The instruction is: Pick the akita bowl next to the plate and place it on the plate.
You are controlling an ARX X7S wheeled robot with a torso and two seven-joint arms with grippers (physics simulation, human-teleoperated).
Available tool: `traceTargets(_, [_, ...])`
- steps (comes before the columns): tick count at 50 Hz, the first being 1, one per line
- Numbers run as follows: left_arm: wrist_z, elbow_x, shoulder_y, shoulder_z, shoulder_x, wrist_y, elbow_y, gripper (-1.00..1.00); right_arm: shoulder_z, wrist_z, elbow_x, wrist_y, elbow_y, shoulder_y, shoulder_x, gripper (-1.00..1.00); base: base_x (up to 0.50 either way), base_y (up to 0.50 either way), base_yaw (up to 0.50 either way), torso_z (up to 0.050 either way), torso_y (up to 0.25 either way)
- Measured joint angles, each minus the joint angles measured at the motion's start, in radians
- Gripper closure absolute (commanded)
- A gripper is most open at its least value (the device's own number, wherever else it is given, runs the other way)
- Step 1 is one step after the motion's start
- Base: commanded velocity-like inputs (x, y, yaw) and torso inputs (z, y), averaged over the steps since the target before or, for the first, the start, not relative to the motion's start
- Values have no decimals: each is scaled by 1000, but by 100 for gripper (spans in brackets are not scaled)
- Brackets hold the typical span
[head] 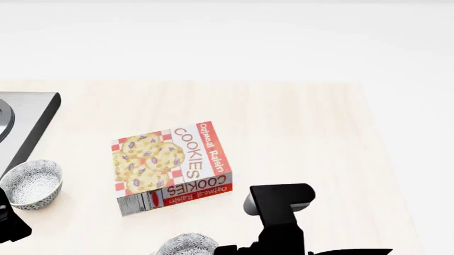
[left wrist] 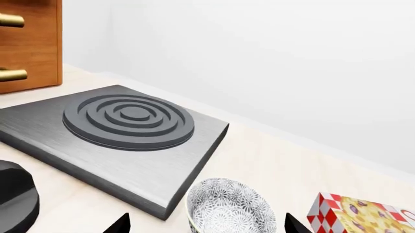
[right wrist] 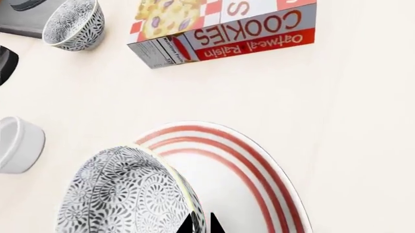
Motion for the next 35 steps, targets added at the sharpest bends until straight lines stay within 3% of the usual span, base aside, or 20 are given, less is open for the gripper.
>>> traceTargets(35, [-2,-2,-1,9,-4,13,-10,-100,-100,-63,-64,-62,16,-18,17,100,0,0,0,0,0])
